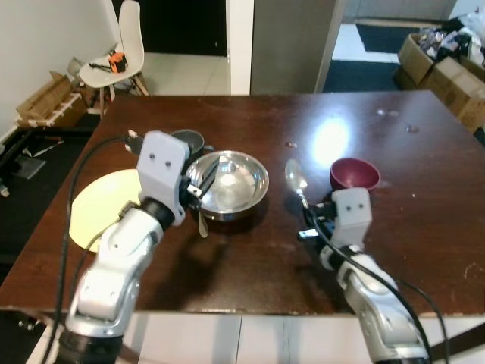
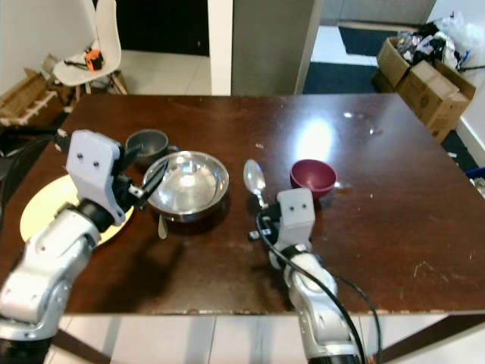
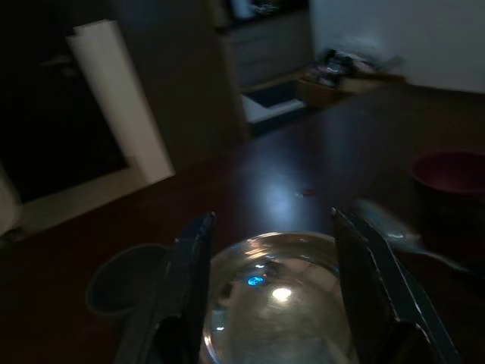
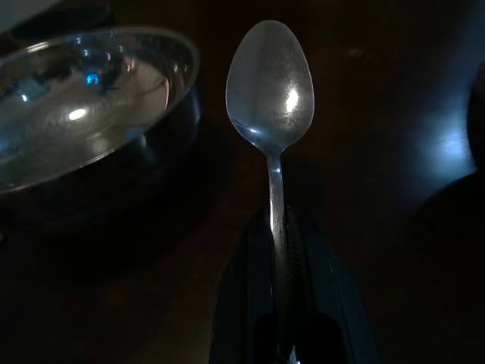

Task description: Setting the table

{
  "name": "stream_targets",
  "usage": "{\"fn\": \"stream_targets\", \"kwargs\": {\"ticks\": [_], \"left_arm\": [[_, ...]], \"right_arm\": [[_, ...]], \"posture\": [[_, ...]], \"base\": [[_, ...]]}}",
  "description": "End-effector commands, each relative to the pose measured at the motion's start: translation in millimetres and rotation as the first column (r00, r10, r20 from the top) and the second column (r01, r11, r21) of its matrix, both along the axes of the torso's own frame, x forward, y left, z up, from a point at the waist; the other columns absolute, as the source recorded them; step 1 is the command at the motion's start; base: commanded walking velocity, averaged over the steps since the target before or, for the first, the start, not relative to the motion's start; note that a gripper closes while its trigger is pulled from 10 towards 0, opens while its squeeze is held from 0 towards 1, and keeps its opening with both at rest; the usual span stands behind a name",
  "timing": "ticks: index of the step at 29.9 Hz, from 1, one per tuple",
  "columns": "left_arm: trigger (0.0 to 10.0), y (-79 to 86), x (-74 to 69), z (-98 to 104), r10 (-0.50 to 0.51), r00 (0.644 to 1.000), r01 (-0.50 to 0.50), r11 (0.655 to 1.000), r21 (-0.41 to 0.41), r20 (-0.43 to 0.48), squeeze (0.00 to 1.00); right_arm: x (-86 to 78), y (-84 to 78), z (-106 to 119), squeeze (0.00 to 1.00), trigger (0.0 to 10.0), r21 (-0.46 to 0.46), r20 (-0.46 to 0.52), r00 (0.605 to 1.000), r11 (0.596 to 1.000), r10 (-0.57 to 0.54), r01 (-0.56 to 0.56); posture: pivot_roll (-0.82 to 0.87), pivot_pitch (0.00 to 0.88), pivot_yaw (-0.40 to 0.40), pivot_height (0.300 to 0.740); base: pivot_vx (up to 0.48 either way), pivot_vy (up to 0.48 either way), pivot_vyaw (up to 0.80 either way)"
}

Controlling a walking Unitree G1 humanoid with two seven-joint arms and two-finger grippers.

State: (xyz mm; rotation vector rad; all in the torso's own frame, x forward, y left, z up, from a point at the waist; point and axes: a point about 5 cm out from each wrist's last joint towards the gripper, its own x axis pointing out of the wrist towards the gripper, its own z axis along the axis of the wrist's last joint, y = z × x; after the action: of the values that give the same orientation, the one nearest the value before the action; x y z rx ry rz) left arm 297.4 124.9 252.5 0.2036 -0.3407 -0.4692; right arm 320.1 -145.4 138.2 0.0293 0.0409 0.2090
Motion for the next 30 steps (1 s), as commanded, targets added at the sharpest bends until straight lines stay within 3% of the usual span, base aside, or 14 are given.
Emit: {"fn": "stream_targets", "kwargs": {"ticks": [1, 5, 10, 19, 20, 22, 27, 28, 30], "left_arm": [[10.0, 1.5, -2.4, 8, -0.045, 0.999, 0.045, 0.999, 0.026, 0.007, 0.0], [10.0, 7.1, -3.8, 29, -0.097, 0.994, 0.094, 0.993, 0.064, 0.043, 0.0], [10.0, 11.1, -3.8, 39, -0.095, 0.994, 0.092, 0.994, 0.055, 0.057, 0.0], [10.0, 9.3, -8.9, 34, -0.101, 0.995, 0.099, 0.994, 0.051, 0.029, 0.0], [10.0, 8.9, -9.5, 32, -0.104, 0.994, 0.103, 0.994, 0.048, 0.017, 0.0], [10.0, 8.1, -9.5, 30, -0.104, 0.994, 0.104, 0.994, 0.045, 0.009, 0.0], [10.0, 6.6, -8.5, 28, -0.107, 0.994, 0.107, 0.993, 0.04, -0.003, 0.0], [10.0, 6.1, -7.8, 27, -0.107, 0.994, 0.107, 0.993, 0.038, -0.005, 0.0], [10.0, 5.2, -6.9, 26, -0.107, 0.994, 0.107, 0.994, 0.036, -0.009, 0.0]], "right_arm": [[5.6, 0.8, -3, 0.0, 10.0, 0.025, -0.016, 1.0, 0.999, -0.026, 0.026], [18.8, 5.0, -2, 0.0, 10.0, 0.0, -0.028, 0.998, 0.998, -0.061, 0.061], [25.7, 9.9, 1, 0.0, 10.0, -0.007, -0.02, 0.999, 0.999, -0.036, 0.036], [32.9, 16.4, -1, 0.0, 10.0, -0.025, -0.026, 1.0, 1.0, -0.014, 0.014], [33.7, 16.7, -2, 0.94, 10.0, -0.023, -0.028, 0.999, 1.0, -0.022, 0.022], [33.7, 16.6, -2, 1.0, 10.0, -0.018, -0.025, 0.999, 0.999, -0.033, 0.033], [33.4, 16.3, 4, 1.0, 10.0, -0.002, 0.002, 0.998, 0.998, -0.06, 0.06], [32.9, 16.1, 8, 0.0, 10.0, 0.006, 0.02, 0.998, 0.998, -0.067, 0.067], [31.5, 15.4, 15, 0.0, 10.0, 0.024, 0.049, 0.996, 0.997, -0.077, 0.076]], "posture": [[0.05, 0.125, 0.124, 0.74], [0.06, 0.136, 0.13, 0.74], [0.07, 0.148, 0.127, 0.74], [0.08, 0.155, 0.118, 0.74], [0.08, 0.153, 0.119, 0.74], [0.08, 0.152, 0.119, 0.74], [0.07, 0.144, 0.124, 0.74], [0.06, 0.14, 0.124, 0.74], [0.05, 0.137, 0.123, 0.74]], "base": [[0.0, 0.0, 0.0], [0.0, 0.0, 0.0], [0.0, 0.0, 0.0], [0.0, 0.0, 0.0], [0.0, 0.0, 0.0], [0.0, 0.0, 0.0], [0.0, 0.0, 0.0], [0.0, 0.0, 0.0], [0.0, 0.0, 0.0]]}}
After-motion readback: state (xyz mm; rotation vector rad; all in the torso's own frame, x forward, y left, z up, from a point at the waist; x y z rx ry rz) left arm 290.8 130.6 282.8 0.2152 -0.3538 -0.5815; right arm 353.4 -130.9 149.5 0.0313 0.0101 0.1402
